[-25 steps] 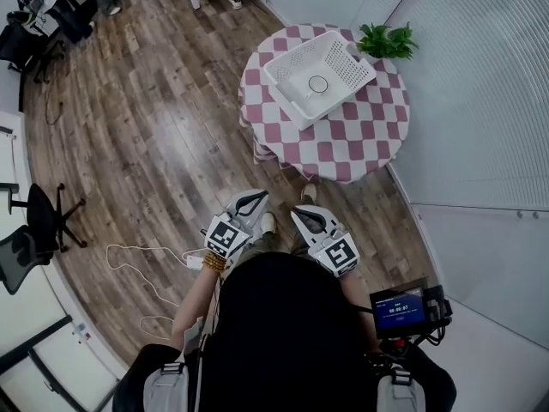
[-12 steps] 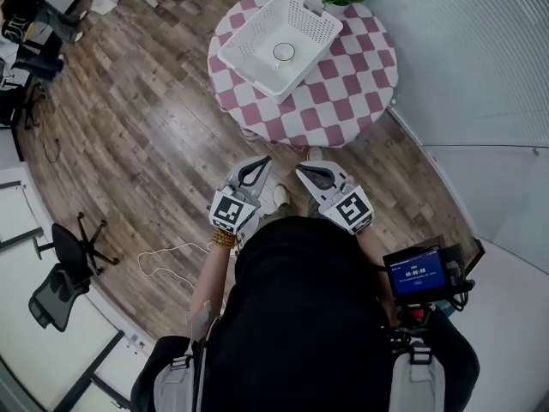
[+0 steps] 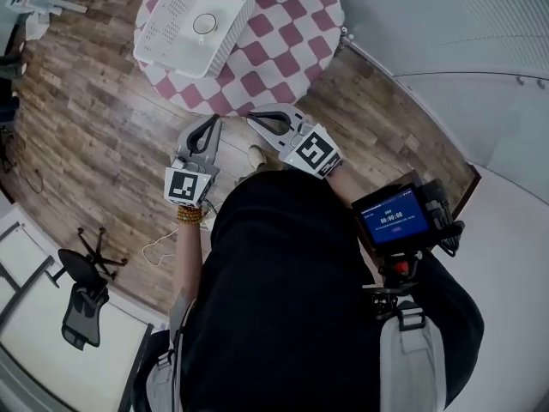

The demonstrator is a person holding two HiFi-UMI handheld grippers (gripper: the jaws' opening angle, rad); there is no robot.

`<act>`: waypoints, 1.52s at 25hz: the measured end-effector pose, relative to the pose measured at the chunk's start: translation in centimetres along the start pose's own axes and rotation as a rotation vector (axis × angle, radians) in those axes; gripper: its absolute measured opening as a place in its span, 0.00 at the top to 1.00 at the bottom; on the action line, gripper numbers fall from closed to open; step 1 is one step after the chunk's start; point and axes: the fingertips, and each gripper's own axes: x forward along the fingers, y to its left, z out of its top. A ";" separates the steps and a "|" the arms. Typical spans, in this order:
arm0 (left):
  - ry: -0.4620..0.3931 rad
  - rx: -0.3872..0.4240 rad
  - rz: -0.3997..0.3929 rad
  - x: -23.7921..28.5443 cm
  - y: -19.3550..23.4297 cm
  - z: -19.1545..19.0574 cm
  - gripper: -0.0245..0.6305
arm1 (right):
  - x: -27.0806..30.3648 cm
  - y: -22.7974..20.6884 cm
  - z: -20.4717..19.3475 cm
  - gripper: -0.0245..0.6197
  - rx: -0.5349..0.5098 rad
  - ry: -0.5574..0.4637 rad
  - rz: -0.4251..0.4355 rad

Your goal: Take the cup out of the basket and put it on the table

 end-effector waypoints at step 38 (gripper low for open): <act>0.895 0.513 -0.295 22.7 21.3 -9.6 0.83 | -8.5 -24.8 -6.8 0.95 0.247 -0.044 -0.443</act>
